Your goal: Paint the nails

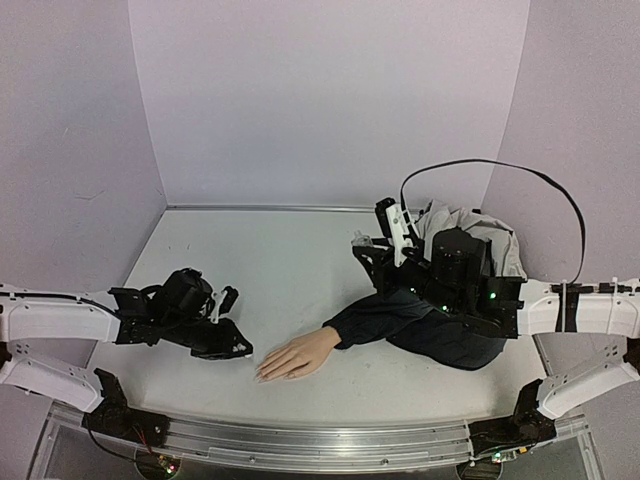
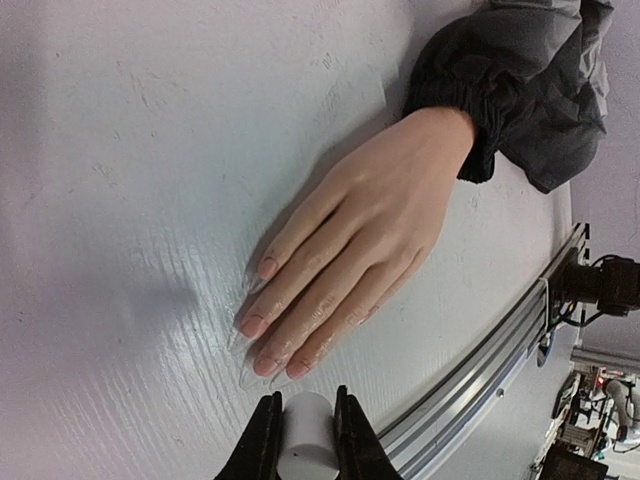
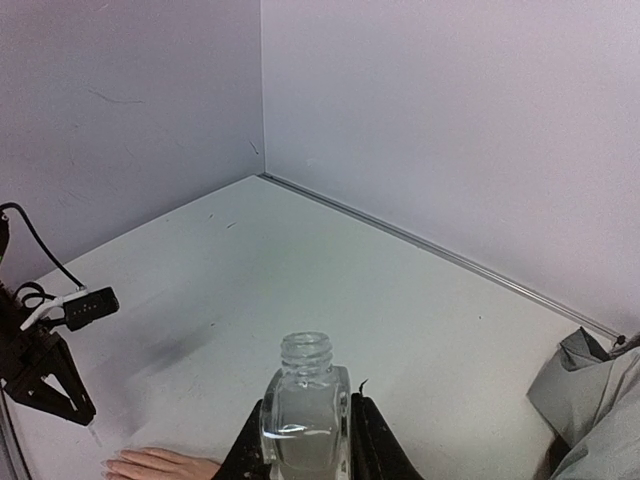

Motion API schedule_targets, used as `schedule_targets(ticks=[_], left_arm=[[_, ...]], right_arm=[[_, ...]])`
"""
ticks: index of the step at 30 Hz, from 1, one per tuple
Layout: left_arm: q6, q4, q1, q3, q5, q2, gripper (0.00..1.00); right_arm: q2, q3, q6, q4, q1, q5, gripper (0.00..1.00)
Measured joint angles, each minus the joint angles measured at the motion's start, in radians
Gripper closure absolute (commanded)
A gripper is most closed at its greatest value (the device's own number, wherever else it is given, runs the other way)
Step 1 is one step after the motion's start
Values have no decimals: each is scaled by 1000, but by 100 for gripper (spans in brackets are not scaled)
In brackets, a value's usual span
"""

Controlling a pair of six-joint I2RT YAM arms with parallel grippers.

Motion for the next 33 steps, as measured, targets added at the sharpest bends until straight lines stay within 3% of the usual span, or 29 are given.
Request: schedule_targets(ticks=[7,33], left_arm=[[29,-1,-92,48,5,94,100],[-34,-71,-95,53,-97,101,100]], right_arm=[[-2,-5,8,10,0,-2,100],[-32,-24,23,21,0,-15,100]])
